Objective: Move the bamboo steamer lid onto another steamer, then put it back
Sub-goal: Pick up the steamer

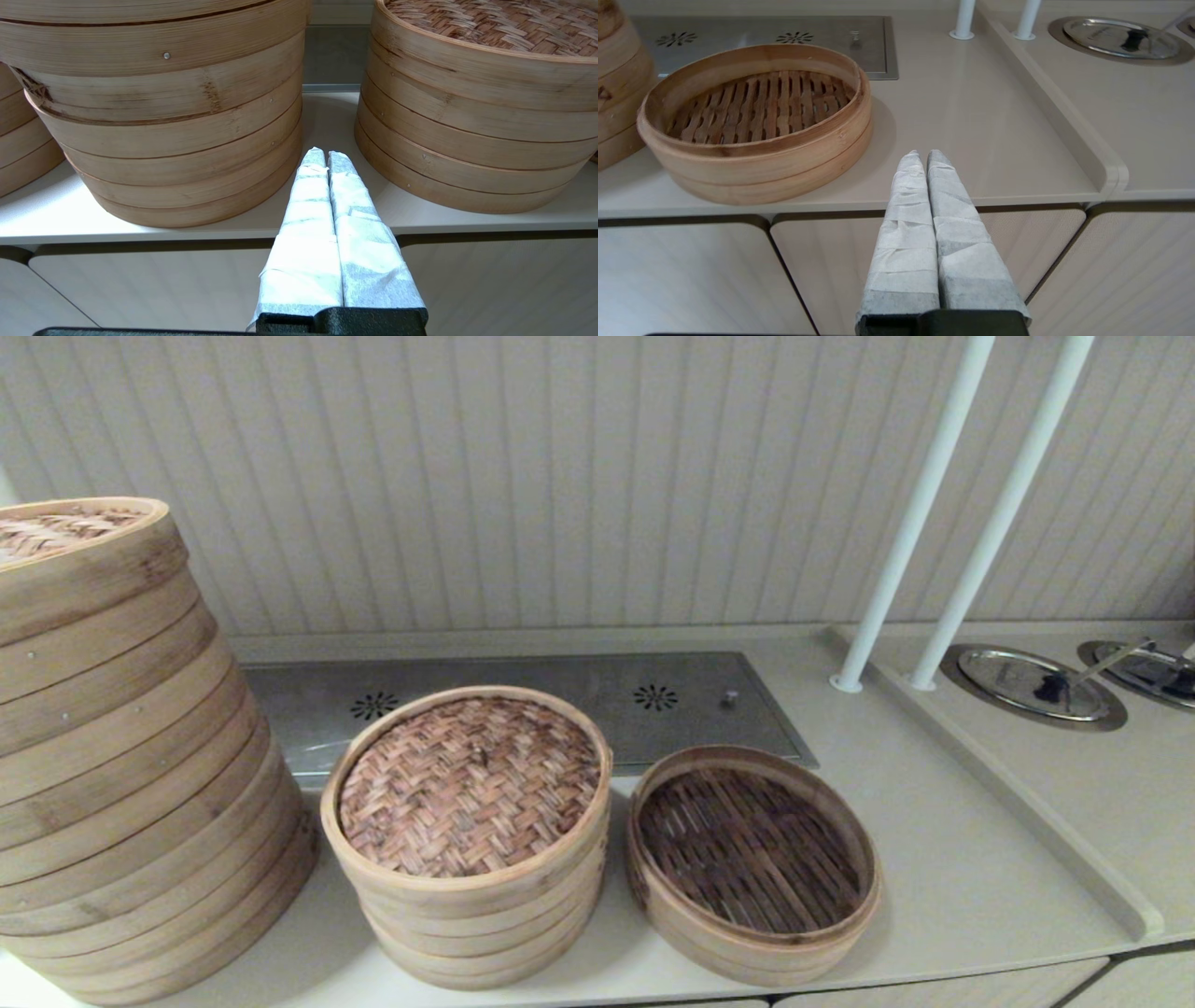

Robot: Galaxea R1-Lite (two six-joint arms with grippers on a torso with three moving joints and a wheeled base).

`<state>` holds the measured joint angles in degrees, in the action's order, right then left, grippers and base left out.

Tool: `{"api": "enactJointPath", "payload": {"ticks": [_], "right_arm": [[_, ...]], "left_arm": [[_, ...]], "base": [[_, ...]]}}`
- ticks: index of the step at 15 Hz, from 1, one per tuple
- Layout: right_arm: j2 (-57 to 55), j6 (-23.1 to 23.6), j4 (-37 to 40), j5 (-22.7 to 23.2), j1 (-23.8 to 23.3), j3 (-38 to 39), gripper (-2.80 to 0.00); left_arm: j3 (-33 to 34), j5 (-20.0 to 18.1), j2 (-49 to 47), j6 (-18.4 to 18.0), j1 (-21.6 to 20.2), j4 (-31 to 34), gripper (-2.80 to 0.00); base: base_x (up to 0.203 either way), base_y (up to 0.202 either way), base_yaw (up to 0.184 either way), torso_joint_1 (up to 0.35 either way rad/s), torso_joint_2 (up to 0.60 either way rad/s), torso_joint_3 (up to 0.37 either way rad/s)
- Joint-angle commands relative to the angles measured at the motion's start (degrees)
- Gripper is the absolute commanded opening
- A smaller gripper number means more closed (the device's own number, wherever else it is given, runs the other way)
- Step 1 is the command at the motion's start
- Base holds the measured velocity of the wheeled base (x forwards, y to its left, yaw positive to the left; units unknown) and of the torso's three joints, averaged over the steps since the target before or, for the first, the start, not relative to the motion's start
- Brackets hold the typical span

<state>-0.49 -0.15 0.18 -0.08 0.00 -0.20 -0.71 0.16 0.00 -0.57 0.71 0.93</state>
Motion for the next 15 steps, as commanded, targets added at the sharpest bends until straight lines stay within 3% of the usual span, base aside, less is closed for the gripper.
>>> {"api": "enactJointPath", "payload": {"ticks": [1,3,7,11,15], "right_arm": [[-0.53,0.55,2.22,0.28,0.03,-0.70,-2.80],[-1.19,1.20,4.22,1.61,0.01,-4.71,-2.80],[-8.23,0.55,12.45,8.20,0.01,-19.82,-2.80],[-35.97,-1.93,7.32,9.71,1.80,-29.72,-2.80],[-65.20,-4.24,2.00,10.13,6.60,-49.07,-2.80]], "left_arm": [[0.00,0.02,-0.09,-0.04,0.00,-0.05,-2.80],[0.00,0.02,-0.09,-0.01,0.00,0.00,-2.80],[0.00,0.02,-0.09,-0.04,0.00,-0.04,-2.80],[0.00,0.02,-0.09,0.04,0.00,-0.05,-2.80],[0.00,0.02,-0.09,0.02,0.00,0.03,-2.80]], "base": [[0.000,0.000,0.000,0.000,0.00,0.000],[0.000,0.000,0.000,0.000,0.00,0.000],[0.000,0.000,0.000,0.000,0.00,0.000],[0.000,0.000,0.000,0.000,0.00,0.000],[0.000,0.000,0.000,0.000,0.00,0.000]]}}
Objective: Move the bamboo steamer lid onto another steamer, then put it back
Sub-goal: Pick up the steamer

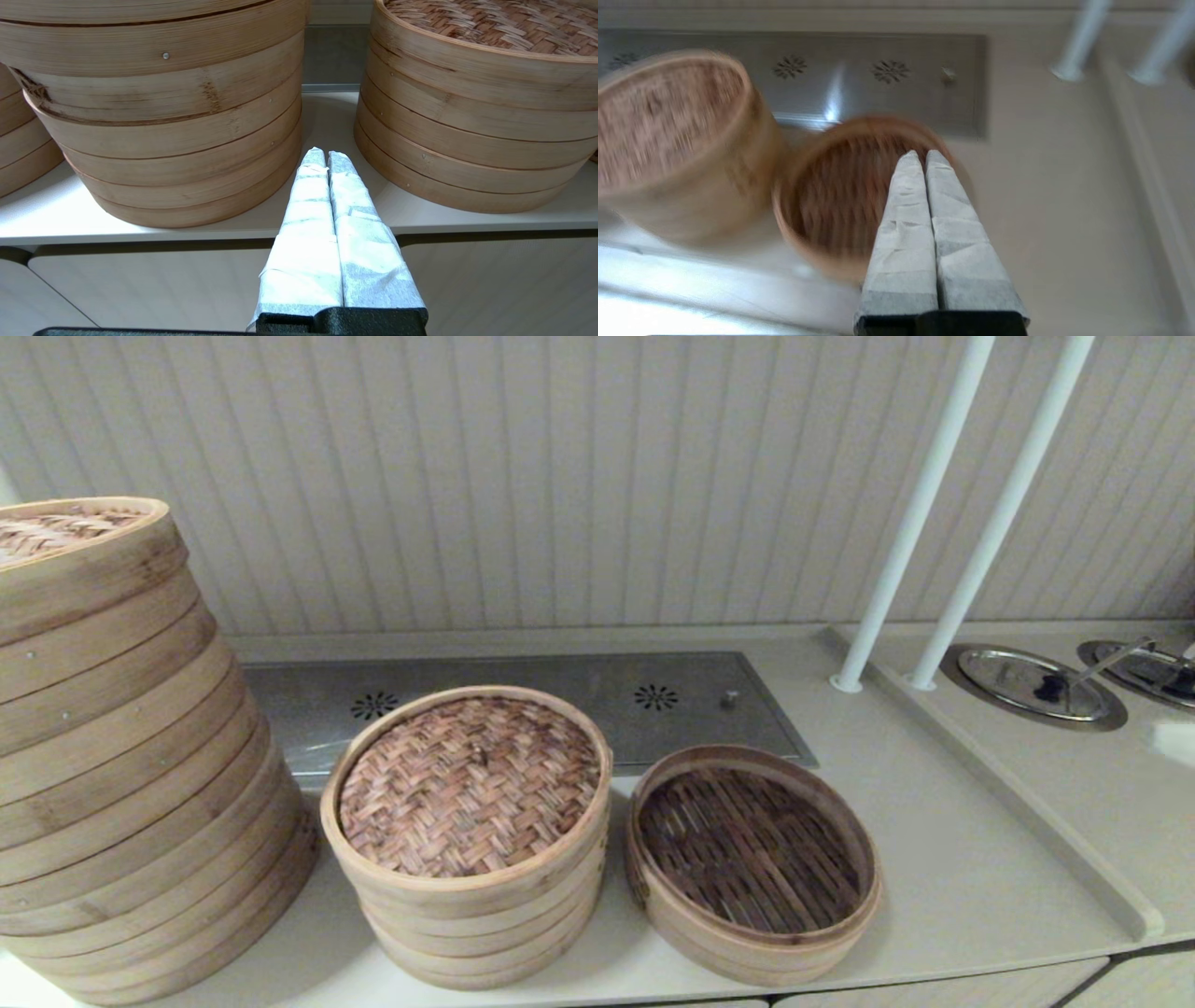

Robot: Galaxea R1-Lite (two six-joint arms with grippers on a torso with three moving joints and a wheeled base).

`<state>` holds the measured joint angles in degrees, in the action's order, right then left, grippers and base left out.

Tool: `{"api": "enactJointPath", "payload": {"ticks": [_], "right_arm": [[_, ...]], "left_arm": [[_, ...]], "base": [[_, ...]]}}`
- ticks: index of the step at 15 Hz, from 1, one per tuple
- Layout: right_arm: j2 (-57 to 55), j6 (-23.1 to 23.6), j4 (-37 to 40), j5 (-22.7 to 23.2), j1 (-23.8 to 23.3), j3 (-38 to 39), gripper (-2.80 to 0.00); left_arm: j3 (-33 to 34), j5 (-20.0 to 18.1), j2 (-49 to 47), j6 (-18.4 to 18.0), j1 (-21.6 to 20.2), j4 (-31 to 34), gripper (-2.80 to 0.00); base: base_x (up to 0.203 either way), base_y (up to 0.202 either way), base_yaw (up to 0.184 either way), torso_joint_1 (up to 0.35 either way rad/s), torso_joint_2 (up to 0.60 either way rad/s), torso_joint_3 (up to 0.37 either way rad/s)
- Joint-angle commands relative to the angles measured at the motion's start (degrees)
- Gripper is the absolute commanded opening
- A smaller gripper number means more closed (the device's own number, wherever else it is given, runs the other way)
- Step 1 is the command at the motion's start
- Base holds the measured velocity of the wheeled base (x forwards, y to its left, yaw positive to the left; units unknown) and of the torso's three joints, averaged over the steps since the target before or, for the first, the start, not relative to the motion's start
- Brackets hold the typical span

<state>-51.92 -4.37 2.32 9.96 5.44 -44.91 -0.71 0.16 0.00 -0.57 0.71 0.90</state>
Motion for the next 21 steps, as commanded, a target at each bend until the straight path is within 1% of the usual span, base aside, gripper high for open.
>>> {"api": "enactJointPath", "payload": {"ticks": [1,2,3,4,6,7,10,13,19,20,21], "right_arm": [[-19.73,-0.41,-0.94,0.14,3.14,-10.56,-2.80],[-24.77,-0.64,-1.51,0.14,5.55,-15.84,-2.80],[-29.51,-0.84,-1.86,0.08,9.77,-21.23,-2.80],[-33.36,-0.92,-2.12,0.02,13.73,-24.96,-2.80],[-39.33,-0.47,-2.46,-0.01,20.85,-29.83,-2.80],[-42.19,0.18,-2.78,-0.01,23.04,-31.30,-2.80],[-50.04,3.87,-3.85,0.33,27.41,-35.38,-2.80],[-56.38,4.77,-4.37,0.34,31.53,-40.81,-2.80],[-67.01,6.07,-4.51,0.30,34.80,-51.08,-2.80],[-68.53,6.00,-4.69,0.23,35.18,-52.80,0.00],[-69.79,5.97,-4.87,0.20,35.38,-54.32,0.00]], "left_arm": [[0.00,0.02,-0.09,0.05,0.00,0.03,-2.80],[0.00,0.02,-0.09,0.05,0.00,0.06,-2.80],[0.00,0.02,-0.09,-0.04,0.00,0.06,-2.80],[0.00,0.02,-0.09,0.04,0.00,0.06,-2.80],[0.00,0.02,-0.09,-0.04,0.00,-0.02,-2.80],[0.00,0.02,-0.09,0.01,0.00,0.01,-2.80],[0.00,0.02,-0.09,0.04,0.00,0.06,-2.80],[0.00,0.02,-0.09,-0.04,0.00,0.06,-2.80],[0.00,0.02,-0.09,-0.02,0.00,0.00,-2.80],[0.00,0.02,-0.09,0.03,0.00,0.00,-2.80],[0.00,0.02,-0.09,0.05,0.00,-0.02,-2.80]], "base": [[0.000,0.000,0.000,0.000,0.00,0.000],[0.000,0.000,0.000,0.000,0.00,0.000],[0.000,0.000,0.000,0.000,0.00,0.000],[0.000,0.000,0.000,0.000,0.00,0.000],[0.000,0.000,0.000,0.000,0.00,0.000],[0.000,0.000,0.000,0.000,0.00,0.000],[0.000,0.000,0.000,0.000,0.00,0.000],[0.000,0.000,0.000,0.000,0.00,0.000],[0.000,0.000,0.000,0.000,0.00,0.000],[0.000,0.000,0.000,0.000,0.00,0.000],[0.000,0.000,0.000,0.000,0.00,0.000]]}}
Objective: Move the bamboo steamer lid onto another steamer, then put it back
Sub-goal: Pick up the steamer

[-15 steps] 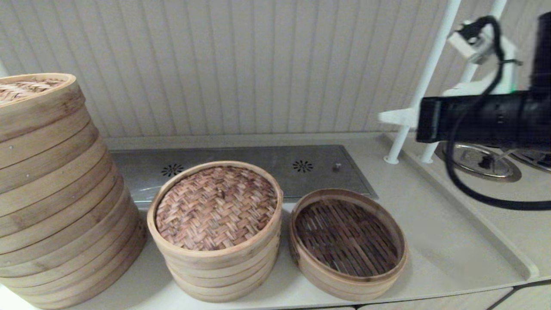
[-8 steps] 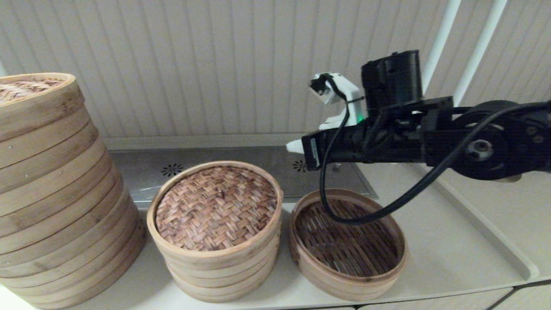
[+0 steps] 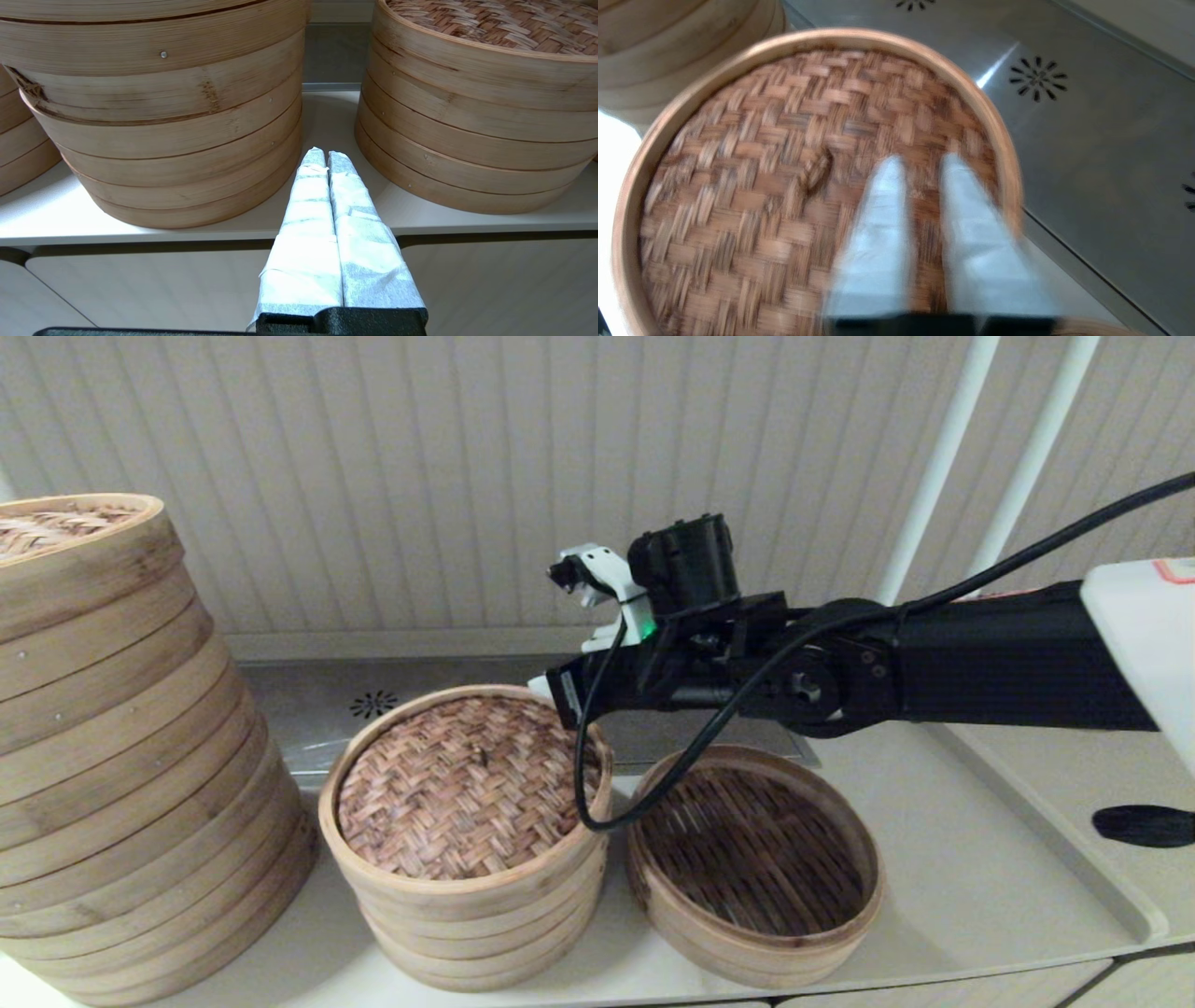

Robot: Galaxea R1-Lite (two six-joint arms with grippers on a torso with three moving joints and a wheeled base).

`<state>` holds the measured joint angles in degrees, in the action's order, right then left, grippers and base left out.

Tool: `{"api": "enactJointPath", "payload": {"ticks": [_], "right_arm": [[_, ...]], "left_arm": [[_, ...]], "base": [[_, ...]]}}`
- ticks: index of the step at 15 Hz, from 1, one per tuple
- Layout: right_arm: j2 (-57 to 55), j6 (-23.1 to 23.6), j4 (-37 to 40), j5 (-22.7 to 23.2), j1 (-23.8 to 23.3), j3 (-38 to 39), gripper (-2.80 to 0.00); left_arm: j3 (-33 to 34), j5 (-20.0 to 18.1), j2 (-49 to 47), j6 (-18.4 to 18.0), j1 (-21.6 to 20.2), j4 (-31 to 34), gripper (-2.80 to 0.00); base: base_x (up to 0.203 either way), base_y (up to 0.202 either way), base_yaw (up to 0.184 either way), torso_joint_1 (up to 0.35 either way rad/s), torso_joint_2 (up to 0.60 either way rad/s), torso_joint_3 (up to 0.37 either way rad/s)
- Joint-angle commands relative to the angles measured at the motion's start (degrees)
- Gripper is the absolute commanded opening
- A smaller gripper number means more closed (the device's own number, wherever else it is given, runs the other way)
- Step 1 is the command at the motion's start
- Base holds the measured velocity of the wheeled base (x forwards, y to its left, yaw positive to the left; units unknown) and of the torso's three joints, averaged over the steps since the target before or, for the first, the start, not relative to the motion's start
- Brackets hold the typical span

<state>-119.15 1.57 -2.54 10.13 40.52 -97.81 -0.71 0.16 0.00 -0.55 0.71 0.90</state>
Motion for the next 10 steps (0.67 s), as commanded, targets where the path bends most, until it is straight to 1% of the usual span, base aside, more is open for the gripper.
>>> {"api": "enactJointPath", "payload": {"ticks": [1,6,8,10], "right_arm": [[-3.61,-0.04,-0.08,0.01,0.67,-2.48,0.00],[-6.52,-0.52,-0.08,-0.74,3.12,-5.65,0.00],[-8.95,-0.54,0.06,-3.42,3.84,-9.26,0.00],[-9.08,-0.52,0.06,-3.80,4.28,-8.65,0.00]], "left_arm": [[0.00,0.02,-0.09,0.02,0.00,0.06,-2.80],[0.00,0.02,-0.09,-0.07,0.00,0.06,-2.80],[0.00,0.02,-0.09,0.02,0.00,0.06,-2.80],[0.00,0.02,-0.09,-0.07,0.00,-0.02,-2.80]], "base": [[0.000,0.000,0.000,0.000,0.00,0.000],[0.000,0.000,0.000,0.000,0.00,0.000],[0.000,0.000,0.000,0.000,0.00,0.000],[0.000,0.000,0.000,0.000,0.00,0.000]]}}
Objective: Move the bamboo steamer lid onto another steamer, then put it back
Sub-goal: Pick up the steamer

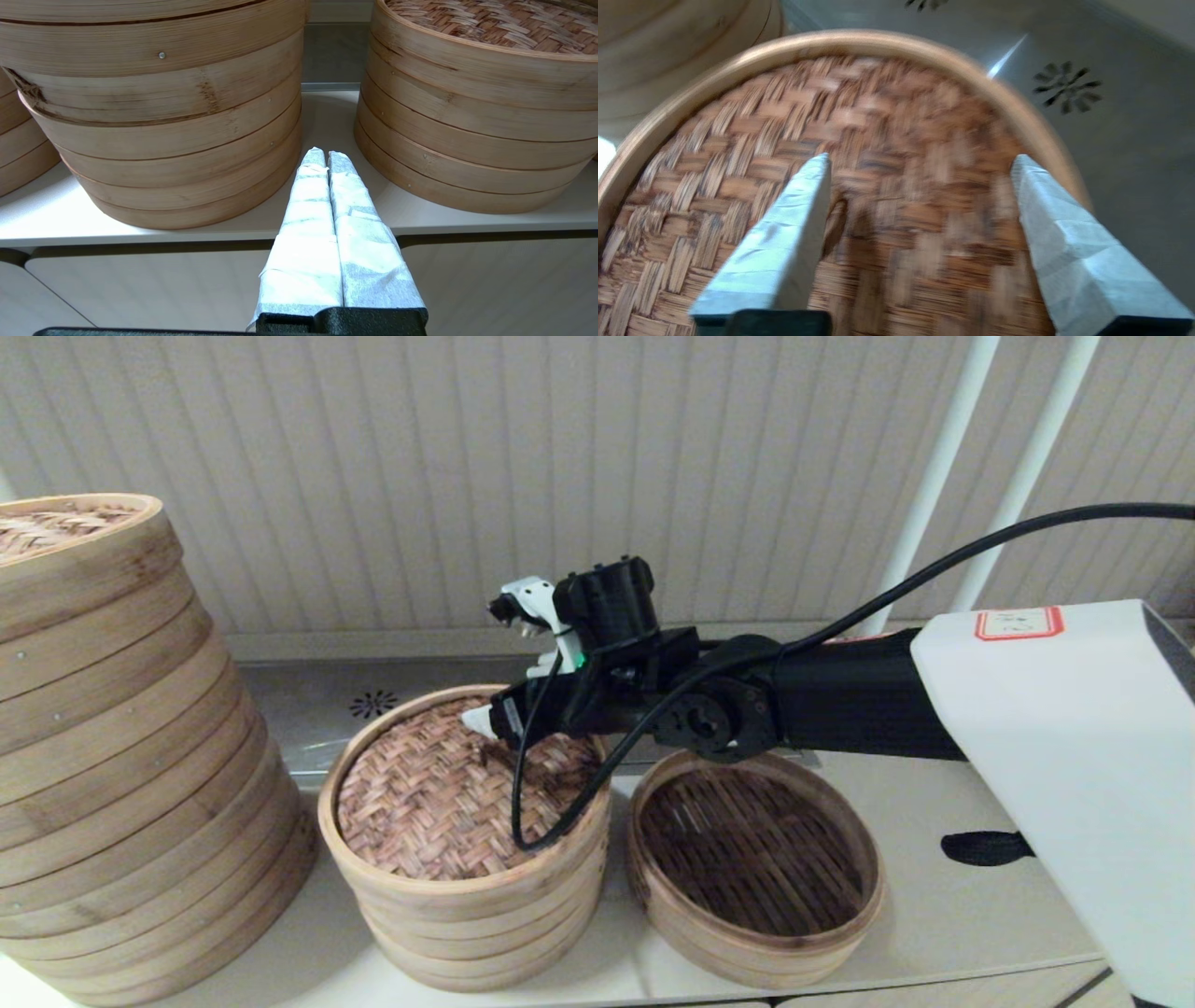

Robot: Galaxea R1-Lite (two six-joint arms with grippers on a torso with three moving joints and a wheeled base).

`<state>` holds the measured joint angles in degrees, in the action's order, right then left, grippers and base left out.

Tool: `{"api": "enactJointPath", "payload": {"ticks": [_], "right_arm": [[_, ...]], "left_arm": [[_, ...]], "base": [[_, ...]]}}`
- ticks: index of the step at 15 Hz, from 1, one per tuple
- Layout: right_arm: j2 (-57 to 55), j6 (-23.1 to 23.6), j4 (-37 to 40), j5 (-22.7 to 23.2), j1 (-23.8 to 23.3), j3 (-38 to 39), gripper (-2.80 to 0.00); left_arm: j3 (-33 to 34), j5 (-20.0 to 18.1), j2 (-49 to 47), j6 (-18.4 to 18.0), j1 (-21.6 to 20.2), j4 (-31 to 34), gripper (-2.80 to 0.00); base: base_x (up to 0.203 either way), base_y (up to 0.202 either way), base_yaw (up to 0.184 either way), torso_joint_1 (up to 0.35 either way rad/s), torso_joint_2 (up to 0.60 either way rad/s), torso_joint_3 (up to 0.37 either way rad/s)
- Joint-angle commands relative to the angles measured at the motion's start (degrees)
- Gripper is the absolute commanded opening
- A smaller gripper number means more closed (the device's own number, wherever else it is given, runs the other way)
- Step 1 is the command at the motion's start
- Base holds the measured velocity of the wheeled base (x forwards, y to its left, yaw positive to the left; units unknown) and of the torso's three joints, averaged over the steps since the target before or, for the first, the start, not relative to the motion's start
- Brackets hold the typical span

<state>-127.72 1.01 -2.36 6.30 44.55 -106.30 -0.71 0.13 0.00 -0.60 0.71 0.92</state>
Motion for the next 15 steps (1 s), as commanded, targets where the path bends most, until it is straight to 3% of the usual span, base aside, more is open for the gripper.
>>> {"api": "enactJointPath", "payload": {"ticks": [1,14,15], "right_arm": [[-0.51,0.03,-0.10,0.03,0.36,0.05,0.00],[-0.77,0.04,-0.27,0.03,1.15,1.71,0.00],[-0.77,0.11,-0.27,0.03,1.24,1.81,-2.80]], "left_arm": [[0.00,0.04,-0.09,-0.02,0.00,0.04,-2.80],[0.00,0.04,-0.09,-0.02,0.00,-0.01,-2.80],[0.00,0.04,-0.09,0.07,0.00,-0.04,-2.80]], "base": [[0.000,0.000,0.000,0.000,0.00,0.000],[0.000,0.000,0.000,0.000,0.00,0.000],[0.000,0.000,0.000,0.000,0.00,0.000]]}}
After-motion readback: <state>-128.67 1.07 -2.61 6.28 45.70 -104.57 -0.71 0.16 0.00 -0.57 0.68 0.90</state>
